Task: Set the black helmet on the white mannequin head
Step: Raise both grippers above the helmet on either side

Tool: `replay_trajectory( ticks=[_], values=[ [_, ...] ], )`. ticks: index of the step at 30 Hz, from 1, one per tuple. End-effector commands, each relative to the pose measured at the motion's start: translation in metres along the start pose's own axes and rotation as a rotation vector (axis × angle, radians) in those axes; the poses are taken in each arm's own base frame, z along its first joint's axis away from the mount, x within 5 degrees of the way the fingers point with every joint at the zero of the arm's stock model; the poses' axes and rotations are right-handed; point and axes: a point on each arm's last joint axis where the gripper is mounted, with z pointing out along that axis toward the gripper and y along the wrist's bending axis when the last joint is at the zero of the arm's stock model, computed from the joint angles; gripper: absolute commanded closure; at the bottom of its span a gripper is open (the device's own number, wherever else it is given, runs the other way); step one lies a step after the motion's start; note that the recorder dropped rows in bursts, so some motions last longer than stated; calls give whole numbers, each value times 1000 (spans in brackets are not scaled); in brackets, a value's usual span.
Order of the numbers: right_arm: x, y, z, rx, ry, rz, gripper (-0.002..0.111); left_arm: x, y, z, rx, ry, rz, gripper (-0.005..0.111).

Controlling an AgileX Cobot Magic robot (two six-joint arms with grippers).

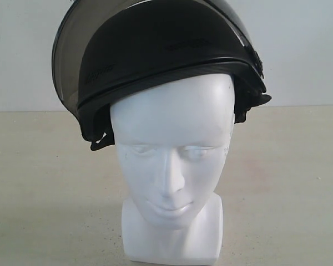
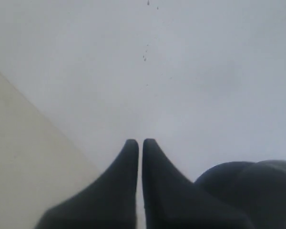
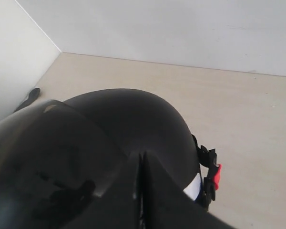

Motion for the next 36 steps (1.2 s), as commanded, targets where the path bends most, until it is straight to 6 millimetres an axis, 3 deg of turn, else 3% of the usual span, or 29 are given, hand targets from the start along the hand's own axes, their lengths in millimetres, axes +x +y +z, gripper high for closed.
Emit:
replay_trajectory(
  ticks=[1,7,11,14,20,25,31,36],
  values=[
    [-2,-1,-3,38,-22,-18,108,-20,-29,10,48,-2,-123,102],
    [-2,-2,-3,44,-21,-14,108,-35,-69,67,-59,160,-269,102],
    [-2,-2,-3,46,-14,-16,108,-40,-107,112,-110,335,-104,102],
    [-1,-2,-3,51,-8,-19,108,-41,-123,138,-193,485,57,102],
    [0,-2,-3,54,-1,-23,108,-53,-150,165,-237,707,421,102],
    [0,-2,-3,52,6,-23,108,-80,-162,171,-275,599,655,102],
    [0,-2,-3,54,0,-19,108,-89,-178,175,-193,601,763,102],
    [-1,-12,11,54,28,55,108,-78,-173,209,-183,690,777,102]
  ],
)
